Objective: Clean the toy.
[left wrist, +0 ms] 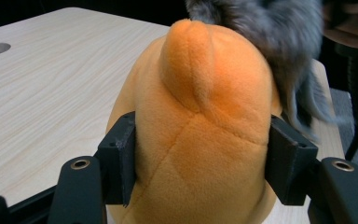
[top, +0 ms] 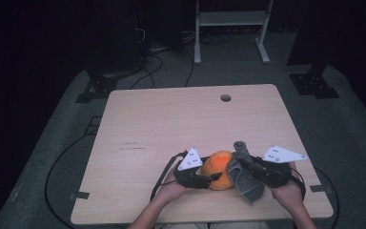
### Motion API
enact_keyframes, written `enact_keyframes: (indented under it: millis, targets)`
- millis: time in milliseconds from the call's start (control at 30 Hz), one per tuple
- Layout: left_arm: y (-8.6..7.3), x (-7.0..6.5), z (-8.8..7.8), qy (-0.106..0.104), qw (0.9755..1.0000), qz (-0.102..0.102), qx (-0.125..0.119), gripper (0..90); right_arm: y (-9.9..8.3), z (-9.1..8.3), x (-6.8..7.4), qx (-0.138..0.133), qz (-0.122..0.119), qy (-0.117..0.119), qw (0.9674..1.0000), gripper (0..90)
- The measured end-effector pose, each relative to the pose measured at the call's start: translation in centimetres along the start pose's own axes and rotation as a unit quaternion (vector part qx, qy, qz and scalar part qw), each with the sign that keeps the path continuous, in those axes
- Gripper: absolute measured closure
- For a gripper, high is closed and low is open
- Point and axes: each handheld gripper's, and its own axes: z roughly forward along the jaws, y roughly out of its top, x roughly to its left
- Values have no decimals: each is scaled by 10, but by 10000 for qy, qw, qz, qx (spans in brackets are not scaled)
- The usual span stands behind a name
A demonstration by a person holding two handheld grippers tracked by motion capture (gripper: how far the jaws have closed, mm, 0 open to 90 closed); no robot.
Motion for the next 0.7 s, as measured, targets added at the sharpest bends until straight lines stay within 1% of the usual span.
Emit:
enact_keyframes:
  millis: [67, 100, 133, 167, 200, 233, 300, 367, 400, 433, 467, 533, 600, 633, 700]
  targets:
    - [-1, -1, 2, 62, 9999, -61, -54, 366, 8, 1, 12, -134, -159, 263, 9994, 740]
    - [-2, -2, 2, 81, 9999, -54, -60, 367, 12, 2, 19, -167, -253, 381, 9988, 739]
    - [-2, -1, 1, 93, 9999, -86, -62, 367, 14, 4, 23, -150, -357, 382, 9985, 739]
    - [-2, -1, 0, 90, 9999, -105, -58, 368, 16, 6, 26, -115, -501, 314, 9982, 738]
    - [-2, 0, -1, 75, 9999, -120, -47, 368, 16, 6, 25, -120, -425, 326, 9985, 739]
    - [-1, 1, -2, 72, 9999, -127, -38, 368, 14, 6, 19, -140, -359, 294, 9988, 739]
    - [-1, 0, -2, 74, 9999, -107, -36, 368, 6, 5, 7, -17, -274, 7, 9996, 740]
    - [-1, -1, 0, 95, 9999, -88, -48, 368, -2, 3, -5, 70, -21, -129, 9999, 740]
    - [-1, -2, 1, 116, 9999, -72, -52, 369, -3, 2, -8, 83, 48, -140, 9999, 740]
    - [-1, -3, 2, 128, 9999, -72, -61, 369, -3, 1, -8, 41, 95, -96, 9999, 741]
    - [-1, -3, 2, 133, 9999, -80, -75, 370, -1, 1, -6, -17, 85, -61, 9999, 741]
    - [-1, -3, 2, 152, 9998, -102, -86, 371, 6, 1, 4, -159, -74, 163, 9997, 740]
    - [-1, -1, 1, 151, 9998, -133, -86, 371, 8, 4, 11, -179, -222, 277, 9992, 739]
    - [-2, 0, 0, 136, 9998, -143, -76, 370, 7, 5, 11, -154, -254, 254, 9992, 739]
    - [-2, 1, -1, 138, 9997, -186, -73, 370, 3, 6, 4, -85, -189, 147, 9997, 739]
